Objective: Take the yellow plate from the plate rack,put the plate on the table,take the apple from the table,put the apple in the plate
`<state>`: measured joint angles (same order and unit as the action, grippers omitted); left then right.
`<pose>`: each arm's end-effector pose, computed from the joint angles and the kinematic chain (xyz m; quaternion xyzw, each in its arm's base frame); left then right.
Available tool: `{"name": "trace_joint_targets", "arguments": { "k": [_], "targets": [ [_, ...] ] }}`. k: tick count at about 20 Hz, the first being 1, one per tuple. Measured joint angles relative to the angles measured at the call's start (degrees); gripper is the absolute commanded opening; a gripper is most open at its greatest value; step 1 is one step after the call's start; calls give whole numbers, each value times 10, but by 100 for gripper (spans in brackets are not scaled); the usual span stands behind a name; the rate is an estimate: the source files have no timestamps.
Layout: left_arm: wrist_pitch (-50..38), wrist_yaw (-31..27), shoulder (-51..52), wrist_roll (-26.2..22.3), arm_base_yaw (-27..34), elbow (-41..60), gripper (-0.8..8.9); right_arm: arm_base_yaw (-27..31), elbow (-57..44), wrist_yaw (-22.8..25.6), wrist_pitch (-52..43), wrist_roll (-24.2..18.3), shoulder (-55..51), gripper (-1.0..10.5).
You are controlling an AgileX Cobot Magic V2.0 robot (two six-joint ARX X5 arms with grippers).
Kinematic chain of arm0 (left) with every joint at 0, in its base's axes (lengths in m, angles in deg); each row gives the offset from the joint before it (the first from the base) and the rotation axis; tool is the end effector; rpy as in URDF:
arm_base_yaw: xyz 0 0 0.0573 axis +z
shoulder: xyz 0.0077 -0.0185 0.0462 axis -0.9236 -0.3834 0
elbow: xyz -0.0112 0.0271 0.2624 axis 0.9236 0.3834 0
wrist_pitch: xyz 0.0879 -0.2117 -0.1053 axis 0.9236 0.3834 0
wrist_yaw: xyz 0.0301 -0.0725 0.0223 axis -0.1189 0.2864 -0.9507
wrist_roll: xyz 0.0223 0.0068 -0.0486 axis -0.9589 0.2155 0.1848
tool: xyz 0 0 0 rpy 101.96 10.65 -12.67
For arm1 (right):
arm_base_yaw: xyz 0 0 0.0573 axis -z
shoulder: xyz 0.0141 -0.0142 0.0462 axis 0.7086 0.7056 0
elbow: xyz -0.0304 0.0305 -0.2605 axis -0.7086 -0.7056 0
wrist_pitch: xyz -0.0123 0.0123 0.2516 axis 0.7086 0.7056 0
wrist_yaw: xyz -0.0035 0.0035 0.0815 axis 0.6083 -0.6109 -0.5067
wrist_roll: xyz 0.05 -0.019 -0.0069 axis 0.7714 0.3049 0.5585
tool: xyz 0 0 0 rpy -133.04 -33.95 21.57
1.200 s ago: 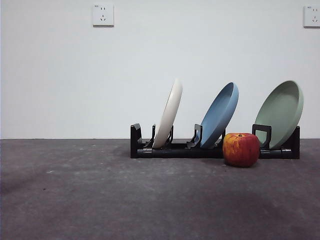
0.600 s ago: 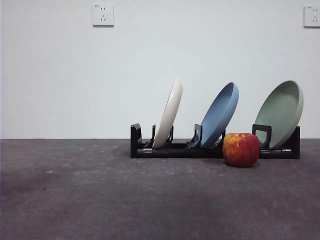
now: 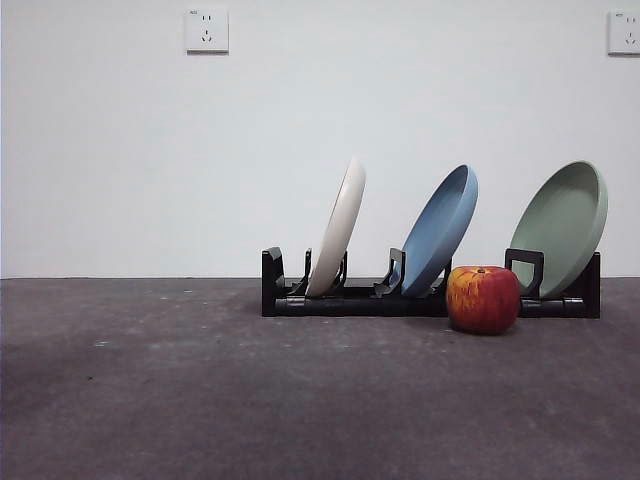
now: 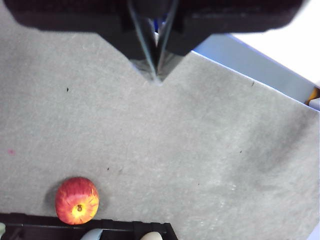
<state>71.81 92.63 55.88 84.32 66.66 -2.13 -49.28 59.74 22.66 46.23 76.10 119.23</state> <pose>0.0734 -0.0192 0.3175 -0.0669 0.2506 -0.3356 0.9056 0.0853 0.0192 0.3436 0.0420 0.3741 0.2620 0.8886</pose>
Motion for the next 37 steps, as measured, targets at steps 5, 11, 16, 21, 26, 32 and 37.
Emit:
{"name": "trace_joint_targets", "arguments": {
  "k": [5, 11, 16, 21, 26, 32, 37],
  "targets": [
    [0, 0, 0, -5, 0, 0, 279, 0, 0, 0, 0, -6, 0, 333],
    [-20, 0, 0, -5, 0, 0, 539, 0, 0, 0, -1, -5, 0, 648],
    [-87, 0, -20, 18, 0, 0, 533, 0, 0, 0, -2, -2, 0, 648],
    [-143, 0, -100, 38, -24, -38, 531, 0, 0, 0, -5, -1, 0, 648],
    [-243, -16, -236, 54, -87, -112, 530, 0, 0, 0, -5, -1, 3, 648],
    [-328, -82, -434, 60, -176, -223, 530, 0, 0, 0, -7, 0, 12, 648],
    [-364, -138, -594, 61, -222, -331, 530, 0, 0, 0, -7, 3, 15, 648]
  ]
}}
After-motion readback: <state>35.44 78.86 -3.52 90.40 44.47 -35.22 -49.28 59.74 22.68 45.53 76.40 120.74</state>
